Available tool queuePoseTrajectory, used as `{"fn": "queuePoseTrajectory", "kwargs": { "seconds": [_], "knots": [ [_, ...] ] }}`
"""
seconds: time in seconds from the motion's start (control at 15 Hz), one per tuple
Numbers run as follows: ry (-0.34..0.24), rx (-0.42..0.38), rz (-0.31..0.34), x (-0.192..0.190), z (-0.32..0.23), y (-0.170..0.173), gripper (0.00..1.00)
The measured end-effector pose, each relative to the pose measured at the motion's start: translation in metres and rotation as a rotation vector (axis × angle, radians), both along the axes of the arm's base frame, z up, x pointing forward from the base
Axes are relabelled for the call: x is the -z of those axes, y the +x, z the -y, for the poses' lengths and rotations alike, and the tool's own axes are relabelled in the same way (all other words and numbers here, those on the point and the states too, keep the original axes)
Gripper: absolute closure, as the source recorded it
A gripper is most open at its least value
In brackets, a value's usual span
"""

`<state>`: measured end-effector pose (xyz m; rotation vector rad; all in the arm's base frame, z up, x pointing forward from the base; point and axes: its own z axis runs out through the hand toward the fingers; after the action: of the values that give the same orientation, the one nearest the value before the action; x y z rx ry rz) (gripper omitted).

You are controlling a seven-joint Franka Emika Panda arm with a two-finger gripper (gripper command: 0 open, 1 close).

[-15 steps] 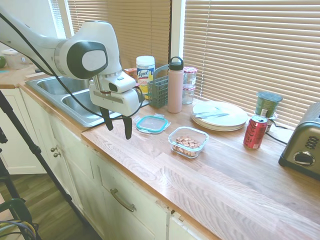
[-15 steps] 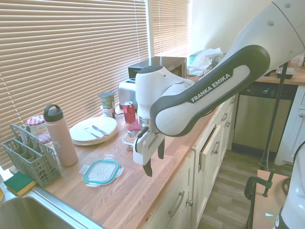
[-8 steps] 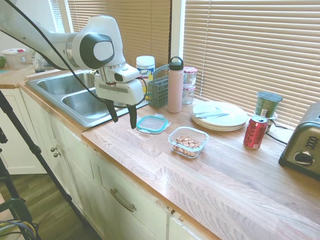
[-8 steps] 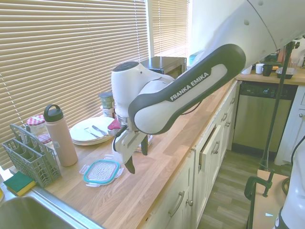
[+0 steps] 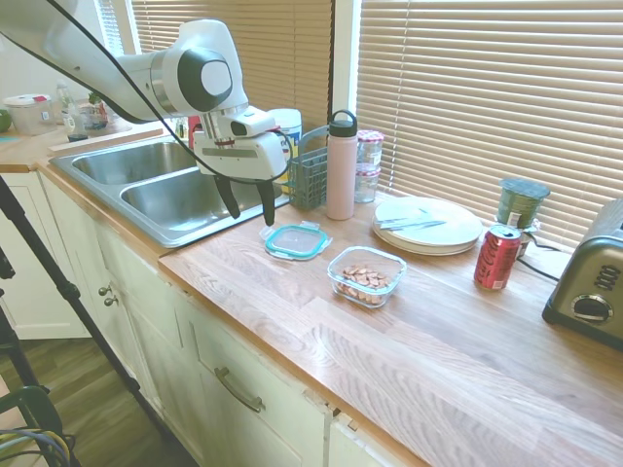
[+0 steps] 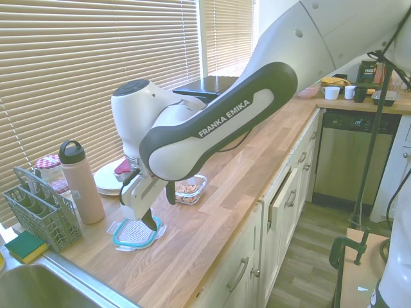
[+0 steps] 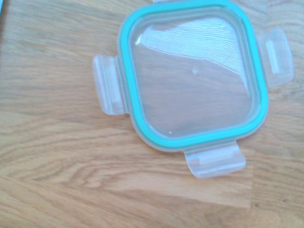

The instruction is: Cover the lid of the food container

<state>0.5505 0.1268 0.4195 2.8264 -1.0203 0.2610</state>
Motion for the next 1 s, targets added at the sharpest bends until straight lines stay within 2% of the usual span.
{"fn": "queuePoseTrajectory", "kwargs": {
  "seconds": [0.33, 0.67, 1.0],
  "knots": [
    [-0.03, -0.015, -0.003, -0.001, -0.023, 0.023, 0.0],
    [-0.069, -0.038, -0.018, 0.021, -0.045, 0.042, 0.0],
    [-0.08, -0.03, -0.02, 0.027, -0.051, 0.07, 0.0]
  ]
}}
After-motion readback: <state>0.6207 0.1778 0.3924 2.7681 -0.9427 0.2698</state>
